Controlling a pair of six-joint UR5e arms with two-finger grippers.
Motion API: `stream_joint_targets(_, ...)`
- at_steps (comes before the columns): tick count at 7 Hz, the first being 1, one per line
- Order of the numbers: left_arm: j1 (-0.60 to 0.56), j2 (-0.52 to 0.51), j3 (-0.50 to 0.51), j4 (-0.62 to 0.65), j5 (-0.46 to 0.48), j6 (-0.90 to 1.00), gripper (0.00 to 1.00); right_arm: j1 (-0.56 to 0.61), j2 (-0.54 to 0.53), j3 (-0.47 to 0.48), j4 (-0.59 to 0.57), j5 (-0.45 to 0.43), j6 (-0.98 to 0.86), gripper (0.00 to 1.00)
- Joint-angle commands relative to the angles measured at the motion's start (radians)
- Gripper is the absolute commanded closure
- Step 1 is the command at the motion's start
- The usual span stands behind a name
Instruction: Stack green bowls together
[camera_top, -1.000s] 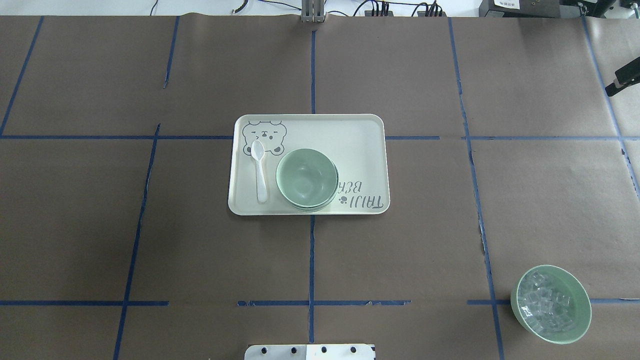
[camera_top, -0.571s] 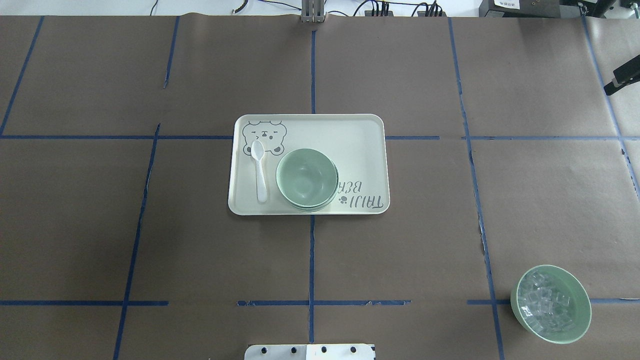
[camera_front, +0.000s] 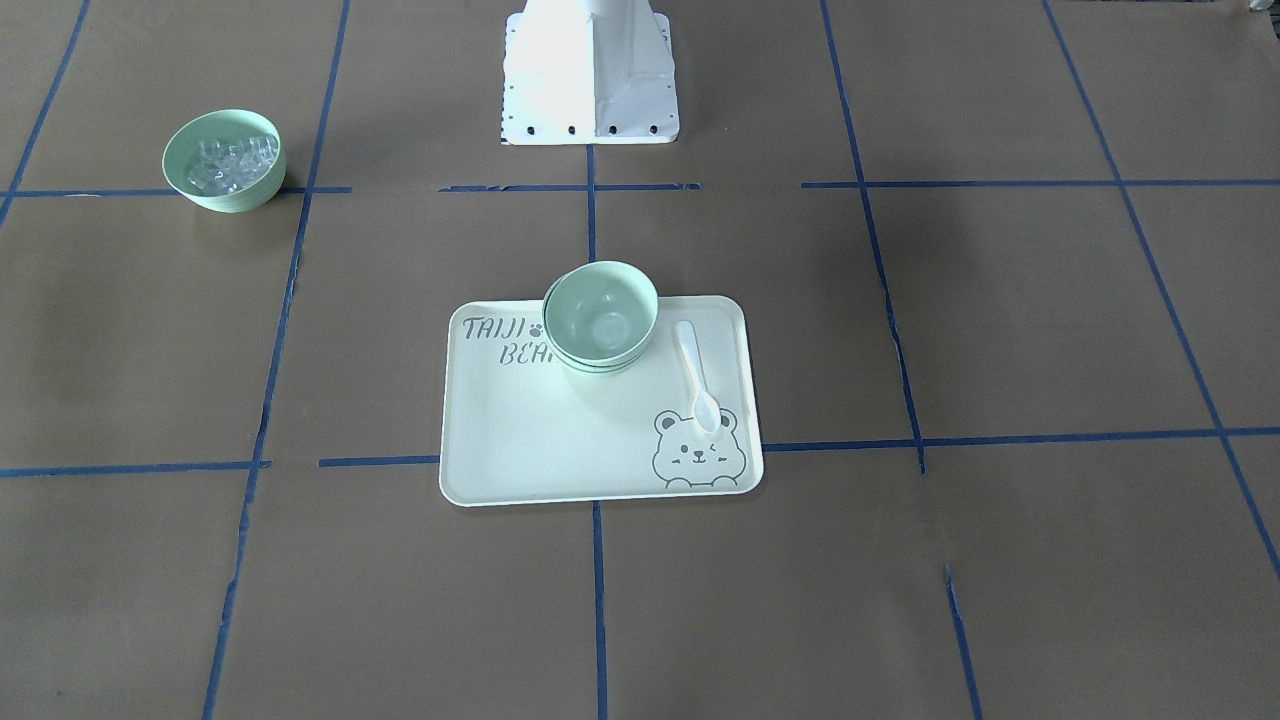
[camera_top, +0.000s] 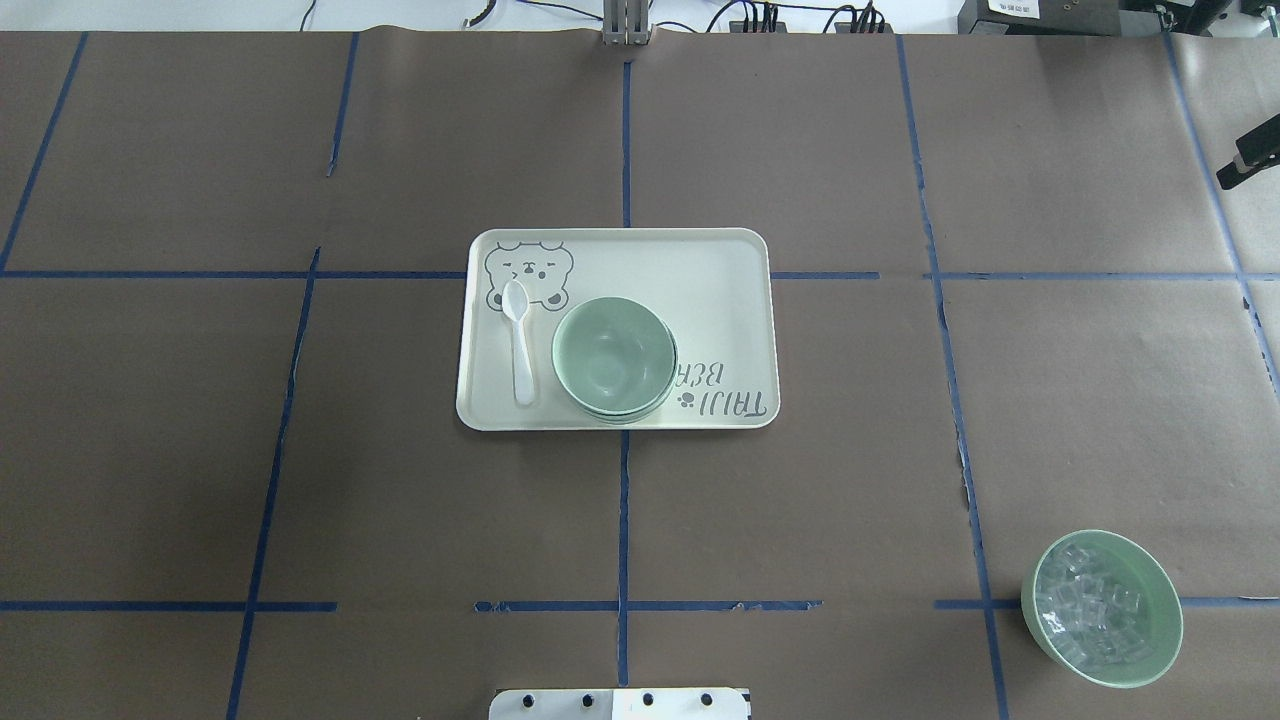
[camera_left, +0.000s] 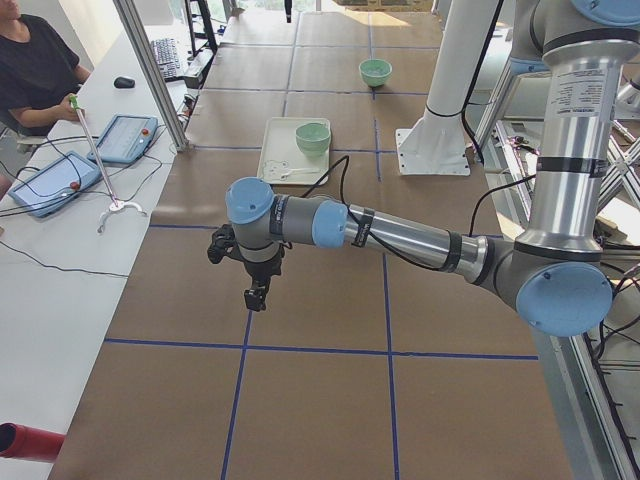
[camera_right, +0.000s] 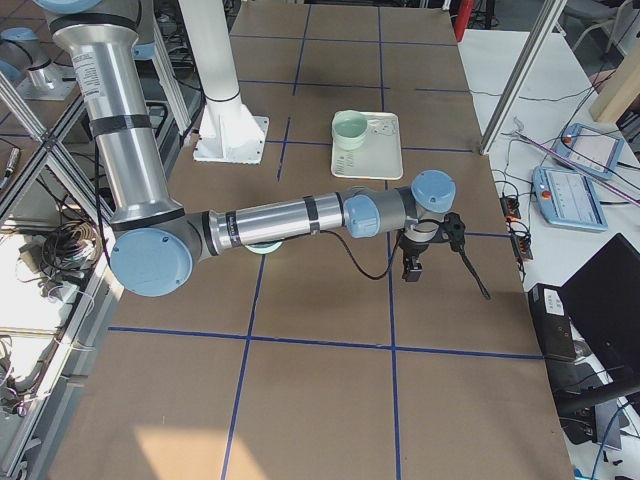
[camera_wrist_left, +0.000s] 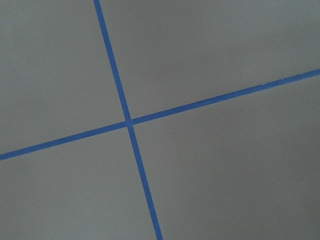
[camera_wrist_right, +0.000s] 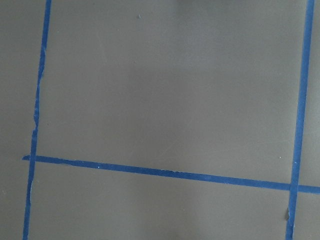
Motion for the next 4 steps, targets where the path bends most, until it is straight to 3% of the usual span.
stream_joint_targets(1,-0.004,0.002,0.003,0.006,-0.017,0.007,0.00,0.022,-0.008,-0.001,-0.003,0.005,-0.044,0.00)
stream_joint_targets(4,-0.004,0.008,0.070,-0.003,-0.024,0.008,0.00,0.035,-0.009,-0.001,-0.067,-0.024,-0.176,0.00)
